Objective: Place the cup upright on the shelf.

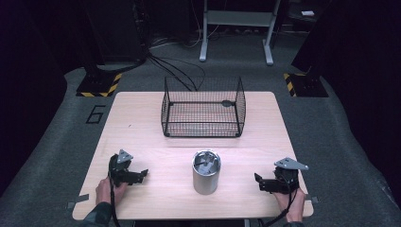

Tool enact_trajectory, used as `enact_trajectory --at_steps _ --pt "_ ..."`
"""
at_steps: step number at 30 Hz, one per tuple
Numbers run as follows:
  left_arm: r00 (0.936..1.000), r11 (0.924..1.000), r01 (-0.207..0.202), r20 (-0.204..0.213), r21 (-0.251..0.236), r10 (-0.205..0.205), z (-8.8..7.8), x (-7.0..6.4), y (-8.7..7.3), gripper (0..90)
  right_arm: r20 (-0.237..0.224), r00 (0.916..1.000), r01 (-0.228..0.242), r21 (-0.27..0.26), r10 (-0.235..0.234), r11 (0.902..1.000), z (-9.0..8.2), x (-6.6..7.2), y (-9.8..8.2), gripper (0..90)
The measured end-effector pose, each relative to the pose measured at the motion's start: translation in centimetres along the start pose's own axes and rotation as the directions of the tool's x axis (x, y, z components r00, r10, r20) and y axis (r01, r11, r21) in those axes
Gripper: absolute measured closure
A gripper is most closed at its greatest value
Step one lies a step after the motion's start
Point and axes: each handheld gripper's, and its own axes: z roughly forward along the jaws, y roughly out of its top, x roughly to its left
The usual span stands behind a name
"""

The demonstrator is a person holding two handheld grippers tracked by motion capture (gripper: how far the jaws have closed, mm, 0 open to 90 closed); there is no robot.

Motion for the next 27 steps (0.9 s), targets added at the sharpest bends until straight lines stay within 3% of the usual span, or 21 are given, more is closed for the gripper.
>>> enact_trajectory --at_steps 11,14,17,27 --pt "1.0 1.0 -0.004 -0.002 0.002 0.004 0.0 0.0 0.0 0.0 -0.066 0.9972 0.033 -0.025 -0.035 0.9991 -0.9 2.0 1.5 0.0" --pt "1.0 1.0 -0.005 -0.003 0.001 0.005 0.0 0.0 0.0 0.0 -0.087 0.9942 0.061 -0.032 -0.064 0.9976 -1.1 2.8 2.1 0.0" --pt "1.0 1.0 -0.003 -0.002 0.001 0.003 0.0 0.0 0.0 0.0 -0.099 0.9933 0.055 -0.04 -0.059 0.9977 -1.2 3.2 2.4 0.0" --pt "1.0 1.0 -0.003 -0.002 0.001 0.003 0.0 0.0 0.0 0.0 -0.167 0.9804 0.093 -0.073 -0.104 0.993 -1.5 5.3 3.8 0.0"
